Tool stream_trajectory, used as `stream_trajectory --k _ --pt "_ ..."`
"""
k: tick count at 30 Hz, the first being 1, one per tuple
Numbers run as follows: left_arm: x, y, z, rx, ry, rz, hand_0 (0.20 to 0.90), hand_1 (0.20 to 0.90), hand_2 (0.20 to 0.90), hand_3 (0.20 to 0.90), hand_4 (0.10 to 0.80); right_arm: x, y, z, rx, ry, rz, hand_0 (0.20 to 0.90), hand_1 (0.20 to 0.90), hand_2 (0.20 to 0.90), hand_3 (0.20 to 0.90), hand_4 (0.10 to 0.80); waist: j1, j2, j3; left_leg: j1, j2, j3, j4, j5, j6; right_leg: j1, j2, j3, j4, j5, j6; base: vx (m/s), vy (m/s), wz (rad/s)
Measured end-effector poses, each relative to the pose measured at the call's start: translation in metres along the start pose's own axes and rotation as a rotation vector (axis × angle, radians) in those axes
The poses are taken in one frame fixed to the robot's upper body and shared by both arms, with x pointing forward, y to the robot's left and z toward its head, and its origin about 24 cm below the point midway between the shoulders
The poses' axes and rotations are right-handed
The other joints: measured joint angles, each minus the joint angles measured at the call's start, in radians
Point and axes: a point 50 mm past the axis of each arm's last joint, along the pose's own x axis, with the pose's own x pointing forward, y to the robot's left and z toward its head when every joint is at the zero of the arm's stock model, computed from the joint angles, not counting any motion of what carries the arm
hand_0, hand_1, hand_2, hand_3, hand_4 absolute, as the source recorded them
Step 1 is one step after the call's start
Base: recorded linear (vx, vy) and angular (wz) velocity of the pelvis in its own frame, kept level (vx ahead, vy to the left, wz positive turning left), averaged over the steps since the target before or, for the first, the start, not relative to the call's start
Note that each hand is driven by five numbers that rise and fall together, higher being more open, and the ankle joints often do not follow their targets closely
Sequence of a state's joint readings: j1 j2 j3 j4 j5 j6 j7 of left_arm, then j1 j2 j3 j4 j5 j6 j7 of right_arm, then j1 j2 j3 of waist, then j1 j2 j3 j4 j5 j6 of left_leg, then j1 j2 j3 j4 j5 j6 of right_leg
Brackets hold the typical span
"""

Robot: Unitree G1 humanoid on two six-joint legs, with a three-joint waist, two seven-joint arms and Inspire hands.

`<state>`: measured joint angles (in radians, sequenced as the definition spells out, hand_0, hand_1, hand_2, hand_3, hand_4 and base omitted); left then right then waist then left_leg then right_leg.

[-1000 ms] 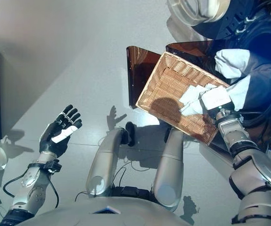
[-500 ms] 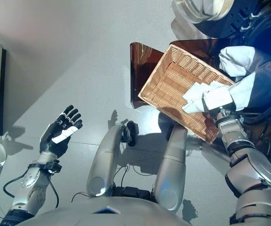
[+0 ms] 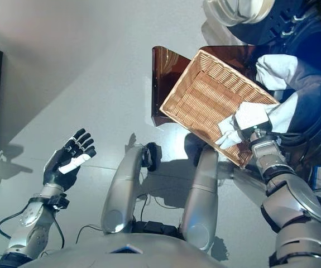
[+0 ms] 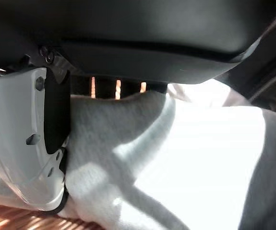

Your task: Pick up the clothes and place them into the washing machine

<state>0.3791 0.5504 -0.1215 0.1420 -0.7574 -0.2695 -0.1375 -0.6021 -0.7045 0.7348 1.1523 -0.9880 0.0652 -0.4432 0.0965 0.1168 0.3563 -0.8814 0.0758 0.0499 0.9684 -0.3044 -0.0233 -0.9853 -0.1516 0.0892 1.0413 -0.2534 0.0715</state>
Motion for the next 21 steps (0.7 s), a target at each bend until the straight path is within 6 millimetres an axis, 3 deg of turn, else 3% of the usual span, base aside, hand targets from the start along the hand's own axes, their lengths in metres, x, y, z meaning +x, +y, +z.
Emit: stream_trajectory --k 12,19,21 --pt "0.003 0.000 0.001 -0.025 -0.030 0.052 0.900 0.900 0.900 0.900 0.800 -0.004 -0.013 -0.002 0.503 0.155 -0.156 0.200 0.200 0.200 0.200 0.300 0.002 -0.005 -0.002 0.065 -0.001 0.030 -0.086 0.040 0.005 0.046 -0.002 0.005 -0.082 0.028 -0.004 0.011 -0.003 -0.06" --pt "0.005 0.001 -0.003 -0.043 -0.031 0.073 0.900 0.900 0.900 0.900 0.800 -0.011 -0.013 -0.001 1.072 0.291 -0.244 0.200 0.200 0.200 0.200 0.300 0.000 0.002 -0.004 0.199 -0.008 0.052 -0.287 0.105 0.001 0.159 -0.007 -0.009 -0.244 0.073 -0.001 0.040 -0.006 -0.03" --pt "0.008 -0.002 -0.002 -0.053 -0.043 0.069 0.900 0.900 0.900 0.900 0.800 -0.010 -0.014 -0.001 1.272 0.350 -0.275 0.200 0.200 0.200 0.200 0.300 -0.002 0.006 -0.006 0.236 -0.023 0.053 -0.365 0.142 -0.003 0.187 -0.016 -0.018 -0.293 0.092 0.002 0.058 -0.028 0.10"
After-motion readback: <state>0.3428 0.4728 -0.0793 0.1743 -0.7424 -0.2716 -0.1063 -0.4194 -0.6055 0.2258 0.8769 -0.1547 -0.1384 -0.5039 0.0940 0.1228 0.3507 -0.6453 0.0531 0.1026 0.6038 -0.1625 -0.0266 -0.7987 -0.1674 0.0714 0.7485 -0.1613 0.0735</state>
